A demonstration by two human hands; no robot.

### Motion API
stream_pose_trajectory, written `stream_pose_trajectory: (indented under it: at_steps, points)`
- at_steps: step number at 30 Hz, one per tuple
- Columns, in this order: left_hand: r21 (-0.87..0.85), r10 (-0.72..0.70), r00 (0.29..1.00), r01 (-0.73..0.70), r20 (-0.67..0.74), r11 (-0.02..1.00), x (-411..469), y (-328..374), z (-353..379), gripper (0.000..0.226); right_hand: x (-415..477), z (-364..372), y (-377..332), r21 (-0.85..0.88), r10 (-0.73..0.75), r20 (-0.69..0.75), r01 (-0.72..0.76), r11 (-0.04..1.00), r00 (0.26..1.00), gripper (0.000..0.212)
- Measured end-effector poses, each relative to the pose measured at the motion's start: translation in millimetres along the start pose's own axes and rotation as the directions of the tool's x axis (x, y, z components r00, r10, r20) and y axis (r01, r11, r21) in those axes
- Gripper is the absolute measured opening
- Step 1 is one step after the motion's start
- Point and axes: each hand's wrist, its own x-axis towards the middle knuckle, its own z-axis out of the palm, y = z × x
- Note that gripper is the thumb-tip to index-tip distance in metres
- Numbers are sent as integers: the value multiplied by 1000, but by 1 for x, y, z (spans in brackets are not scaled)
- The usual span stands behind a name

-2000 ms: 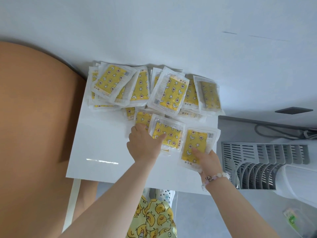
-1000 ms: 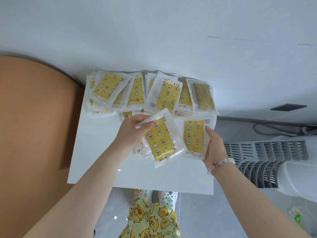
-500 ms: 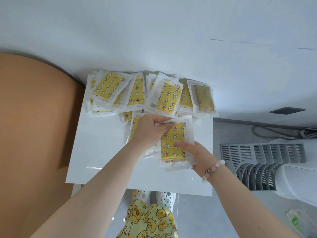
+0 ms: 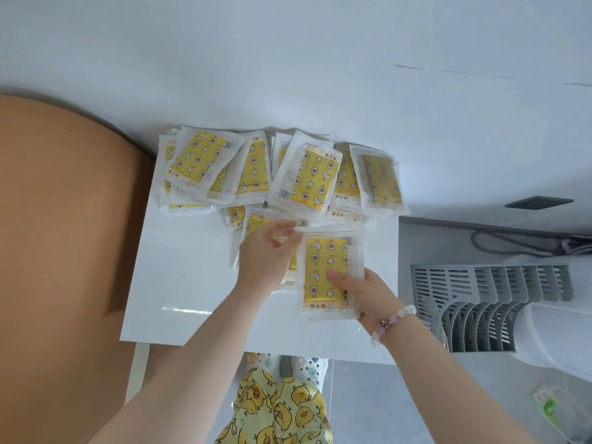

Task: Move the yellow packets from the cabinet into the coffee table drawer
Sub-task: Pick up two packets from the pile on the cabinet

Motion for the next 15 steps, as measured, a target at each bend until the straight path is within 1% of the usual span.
stream_pose_trajectory:
  at_steps: [2,3,5,6,8,10,13,15]
  points:
    - [14,-56,992,58,-116,998,-2,-12,-6,21,1,-5,0,25,-2,-28,2,1000,1000,12]
    - [17,-90,978,94,-187,995,-2,-18,-9,27,2,-7,0,40,-2,-42,4,999,999,12]
    - [-15,-186,934,191,-306,982,3,-29,-14,46,3,-9,0,67,-7,-68,11,998,998,12]
    - [-21,-233,914,240,-332,971,7,-34,-15,56,3,-10,0,79,-7,-80,13,997,997,12]
    - [38,-287,901,316,-326,948,16,-41,-16,71,3,-12,0,100,0,-104,10,995,995,11]
    - [109,-280,909,326,-310,939,22,-43,-16,74,3,-13,1,115,5,-118,9,993,993,11]
    - [178,-216,933,274,-289,945,28,-42,-14,62,4,-16,2,113,7,-123,7,994,992,11]
    - [232,-211,940,275,-268,933,30,-38,-14,55,3,-16,3,108,9,-113,3,994,994,12]
